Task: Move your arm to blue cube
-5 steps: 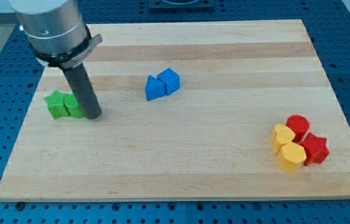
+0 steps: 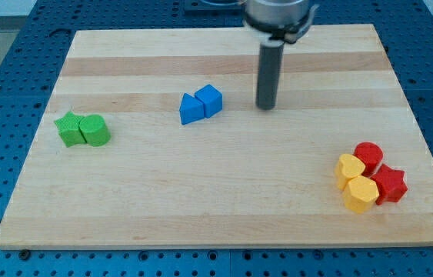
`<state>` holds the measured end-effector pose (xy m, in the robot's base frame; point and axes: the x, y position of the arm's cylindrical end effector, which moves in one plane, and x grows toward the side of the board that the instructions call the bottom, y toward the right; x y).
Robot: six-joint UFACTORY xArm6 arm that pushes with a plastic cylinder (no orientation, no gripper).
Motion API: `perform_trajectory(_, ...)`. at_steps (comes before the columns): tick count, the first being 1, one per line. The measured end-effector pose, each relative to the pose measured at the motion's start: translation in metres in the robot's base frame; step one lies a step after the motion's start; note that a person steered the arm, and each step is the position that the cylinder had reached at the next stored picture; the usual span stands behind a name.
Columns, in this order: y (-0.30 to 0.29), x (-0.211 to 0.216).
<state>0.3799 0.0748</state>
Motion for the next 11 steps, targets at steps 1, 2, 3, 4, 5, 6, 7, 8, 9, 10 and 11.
perform_trajectory(1, 0.002, -0.029)
perform_trajectory(2, -0.009, -0.033)
perform_trajectory(3, -0.021, -0.026)
perform_trajectory(4, -0.038, -0.014)
perform_trajectory(5, -0.048, 0.002)
perform_trajectory(6, -0.056, 0.019)
perform_trajectory(7, -0.067, 0.038)
perform_trajectory(8, -0.064, 0.041)
perform_trajectory(9, -0.045, 0.007)
perform_trajectory(10, -0.043, -0.024)
perform_trajectory(11, -0.063, -0.022)
